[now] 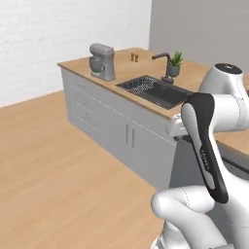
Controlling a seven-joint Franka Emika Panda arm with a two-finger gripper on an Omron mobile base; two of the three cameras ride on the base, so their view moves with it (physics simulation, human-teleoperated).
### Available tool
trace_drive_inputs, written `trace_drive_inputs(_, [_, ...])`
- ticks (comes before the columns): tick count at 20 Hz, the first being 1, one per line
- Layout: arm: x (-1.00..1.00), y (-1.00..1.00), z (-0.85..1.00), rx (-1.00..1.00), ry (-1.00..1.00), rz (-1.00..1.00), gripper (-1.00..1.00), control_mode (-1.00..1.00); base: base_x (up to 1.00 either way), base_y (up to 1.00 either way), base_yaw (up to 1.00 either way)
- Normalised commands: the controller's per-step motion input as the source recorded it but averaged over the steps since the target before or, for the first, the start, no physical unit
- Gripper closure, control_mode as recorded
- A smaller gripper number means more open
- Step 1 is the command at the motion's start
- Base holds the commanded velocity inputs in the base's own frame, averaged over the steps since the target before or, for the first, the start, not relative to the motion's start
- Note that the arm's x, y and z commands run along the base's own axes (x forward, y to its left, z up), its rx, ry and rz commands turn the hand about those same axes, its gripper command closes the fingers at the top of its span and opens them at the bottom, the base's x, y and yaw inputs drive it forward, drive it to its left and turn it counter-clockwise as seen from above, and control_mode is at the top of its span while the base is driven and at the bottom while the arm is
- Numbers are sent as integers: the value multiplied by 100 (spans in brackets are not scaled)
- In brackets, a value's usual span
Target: Navigate to the dishwasher.
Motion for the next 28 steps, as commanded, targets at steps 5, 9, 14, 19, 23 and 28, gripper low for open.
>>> trace_drive_inputs(5, [0, 0, 0, 0, 0, 0, -100, 100, 83, 29, -70])
trace_drive_inputs(9, [0, 0, 0, 0, 0, 0, -100, 100, 100, 56, -68])
trace_drive_inputs(14, [0, 0, 0, 0, 0, 0, -100, 100, 100, 38, -66])
trace_drive_inputs(19, [0, 0, 0, 0, 0, 0, -100, 100, 74, -8, -58])
trace_drive_inputs(23, [0, 0, 0, 0, 0, 0, -100, 100, 37, -50, -53])
trace_drive_inputs(28, [0, 0, 0, 0, 0, 0, -100, 100, 14, 13, -54])
